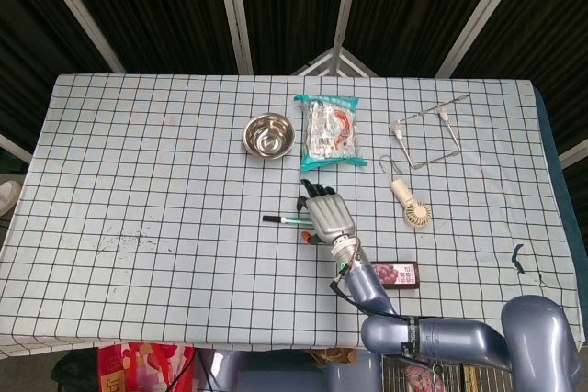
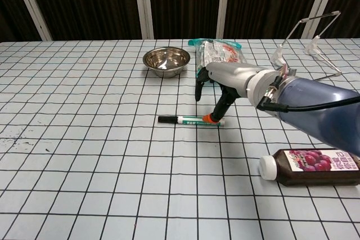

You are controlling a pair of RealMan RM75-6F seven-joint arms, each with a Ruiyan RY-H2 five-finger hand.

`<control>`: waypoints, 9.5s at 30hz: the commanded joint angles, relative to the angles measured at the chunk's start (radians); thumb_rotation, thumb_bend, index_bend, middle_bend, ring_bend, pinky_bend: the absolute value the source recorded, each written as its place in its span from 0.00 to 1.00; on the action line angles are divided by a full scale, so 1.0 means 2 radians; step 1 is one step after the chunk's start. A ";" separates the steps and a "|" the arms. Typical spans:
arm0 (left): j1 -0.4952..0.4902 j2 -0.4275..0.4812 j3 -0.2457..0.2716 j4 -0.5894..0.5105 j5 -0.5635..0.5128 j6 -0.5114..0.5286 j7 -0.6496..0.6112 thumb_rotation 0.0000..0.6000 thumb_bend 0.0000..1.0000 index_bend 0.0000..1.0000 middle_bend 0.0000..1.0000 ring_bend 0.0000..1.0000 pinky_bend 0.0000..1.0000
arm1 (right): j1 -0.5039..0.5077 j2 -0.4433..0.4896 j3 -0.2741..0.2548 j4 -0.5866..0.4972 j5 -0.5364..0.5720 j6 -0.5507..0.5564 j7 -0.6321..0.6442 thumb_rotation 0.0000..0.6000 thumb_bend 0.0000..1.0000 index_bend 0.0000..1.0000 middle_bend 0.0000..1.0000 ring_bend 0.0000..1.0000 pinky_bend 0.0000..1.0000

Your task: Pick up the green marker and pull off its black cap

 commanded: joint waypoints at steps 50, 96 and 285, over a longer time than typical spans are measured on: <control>-0.002 0.005 -0.010 -0.015 -0.023 -0.003 0.024 1.00 0.33 0.09 0.00 0.00 0.00 | 0.016 -0.047 -0.021 0.119 0.004 -0.042 0.045 1.00 0.39 0.50 0.08 0.14 0.19; -0.017 -0.030 -0.018 -0.013 0.024 0.017 0.018 1.00 0.33 0.18 0.00 0.00 0.00 | -0.062 0.091 -0.002 -0.070 -0.086 0.026 0.128 1.00 0.52 0.74 0.08 0.18 0.19; -0.225 -0.442 -0.058 0.290 -0.043 -0.171 0.003 1.00 0.47 0.55 0.16 0.00 0.00 | -0.001 0.174 -0.020 -0.293 -0.019 0.122 0.130 1.00 0.58 0.77 0.08 0.19 0.19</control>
